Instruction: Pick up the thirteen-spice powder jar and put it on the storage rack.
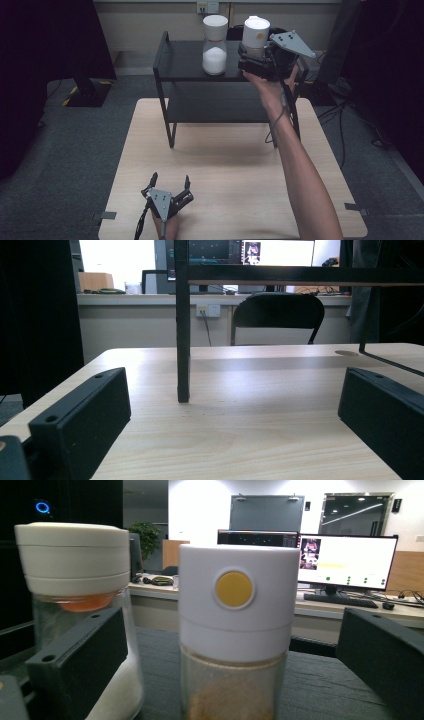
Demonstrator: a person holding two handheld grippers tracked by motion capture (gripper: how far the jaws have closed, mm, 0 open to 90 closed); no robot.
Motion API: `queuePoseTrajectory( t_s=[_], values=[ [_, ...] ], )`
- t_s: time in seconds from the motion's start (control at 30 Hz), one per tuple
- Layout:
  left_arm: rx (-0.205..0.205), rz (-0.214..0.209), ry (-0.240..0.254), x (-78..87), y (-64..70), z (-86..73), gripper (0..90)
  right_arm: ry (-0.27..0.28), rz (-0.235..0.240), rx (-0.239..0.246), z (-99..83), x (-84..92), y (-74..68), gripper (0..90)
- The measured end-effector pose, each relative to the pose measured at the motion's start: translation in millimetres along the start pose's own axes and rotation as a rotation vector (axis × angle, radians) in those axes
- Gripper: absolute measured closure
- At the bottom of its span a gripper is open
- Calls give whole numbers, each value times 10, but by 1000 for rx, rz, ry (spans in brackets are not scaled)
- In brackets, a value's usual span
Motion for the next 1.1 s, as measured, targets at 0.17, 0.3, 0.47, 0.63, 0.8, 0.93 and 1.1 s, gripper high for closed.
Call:
queuePoseTrajectory(
  t_s=[0.17,0.3,0.47,0.63,0.8,0.93,1.1],
  values=[
    [0,0,0,0,0,0,0,-5,23,-13,-17,93,20,0],
    [0,0,0,0,0,0,0,-3,37,-20,-52,190,41,0],
    [1,0,1,0,0,-1,0,2,42,-3,-110,311,33,0],
    [0,0,1,0,0,-1,0,6,37,1,-157,421,29,0],
    [0,0,1,0,1,-1,0,9,33,-13,-210,532,54,0],
    [0,1,0,-1,2,0,0,11,44,-16,-269,634,86,0],
    [-1,9,1,0,10,-1,0,7,46,-10,-356,746,113,0]
  ],
)
Point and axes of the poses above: each handheld gripper's, and its own axes: x roughly backward along the jaws, z roughly out of its top, y roughly to its right, the point moved 8 cm from there along -x, roughly forward along the jaws, and after that the axes turned 11 degrees about y, right-handed, at the moved point
